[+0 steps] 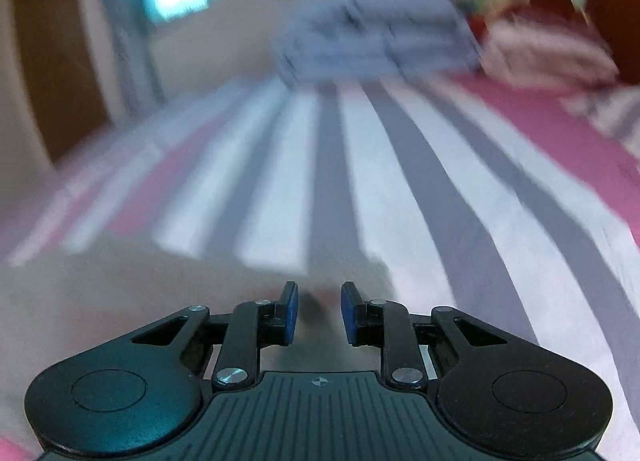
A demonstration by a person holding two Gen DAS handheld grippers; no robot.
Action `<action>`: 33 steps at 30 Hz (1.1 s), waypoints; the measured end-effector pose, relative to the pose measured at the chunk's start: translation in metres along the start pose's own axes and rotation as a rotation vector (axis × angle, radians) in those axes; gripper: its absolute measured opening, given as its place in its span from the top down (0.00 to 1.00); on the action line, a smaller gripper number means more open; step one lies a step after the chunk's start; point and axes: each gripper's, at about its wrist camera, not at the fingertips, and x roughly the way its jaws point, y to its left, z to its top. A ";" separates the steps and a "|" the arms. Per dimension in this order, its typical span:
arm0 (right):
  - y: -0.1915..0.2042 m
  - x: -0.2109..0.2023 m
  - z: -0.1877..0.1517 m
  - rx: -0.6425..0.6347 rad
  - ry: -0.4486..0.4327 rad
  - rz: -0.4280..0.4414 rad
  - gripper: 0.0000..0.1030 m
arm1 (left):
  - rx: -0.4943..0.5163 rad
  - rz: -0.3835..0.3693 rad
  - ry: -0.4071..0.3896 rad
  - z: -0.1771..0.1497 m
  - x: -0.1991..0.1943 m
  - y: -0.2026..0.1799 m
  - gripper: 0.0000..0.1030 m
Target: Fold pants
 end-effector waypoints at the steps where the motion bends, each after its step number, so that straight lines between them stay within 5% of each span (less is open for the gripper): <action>1: 0.006 -0.001 0.000 -0.026 -0.014 -0.014 0.77 | 0.010 0.003 -0.008 0.004 0.003 -0.004 0.11; 4: 0.001 0.011 -0.002 0.001 -0.027 -0.065 0.77 | -0.002 0.010 -0.006 0.018 0.017 -0.008 0.11; 6: -0.008 0.033 -0.010 0.029 0.071 -0.084 0.77 | 0.001 0.030 0.015 0.024 0.027 -0.010 0.11; 9: -0.008 0.033 -0.005 0.012 0.089 -0.087 0.77 | 0.001 0.036 0.015 0.030 0.031 -0.012 0.12; 12: -0.007 0.005 -0.002 0.029 -0.044 -0.037 0.75 | 0.008 0.045 0.028 0.025 0.037 -0.011 0.10; 13: -0.004 0.007 -0.005 0.010 -0.040 -0.067 0.66 | 0.024 0.054 0.038 0.023 0.040 -0.012 0.10; 15: -0.007 0.033 -0.014 0.004 0.107 -0.117 0.63 | 0.060 0.058 0.041 0.021 0.038 -0.015 0.09; 16: -0.007 0.028 -0.015 0.007 0.079 -0.113 0.63 | 0.059 0.049 0.039 0.020 0.036 -0.014 0.09; 21: 0.029 -0.036 -0.032 0.005 -0.050 0.131 0.63 | -0.007 0.057 0.051 0.009 0.030 0.001 0.11; 26: 0.090 -0.071 -0.088 -0.054 -0.048 0.351 0.63 | -0.025 0.038 0.050 -0.002 0.017 0.004 0.11; 30: 0.150 -0.062 -0.117 -0.172 -0.016 0.332 0.63 | -0.037 0.026 0.056 -0.004 0.013 0.004 0.11; 33: 0.164 -0.053 -0.103 -0.198 0.008 0.301 0.63 | -0.038 0.017 0.058 -0.003 0.010 0.006 0.10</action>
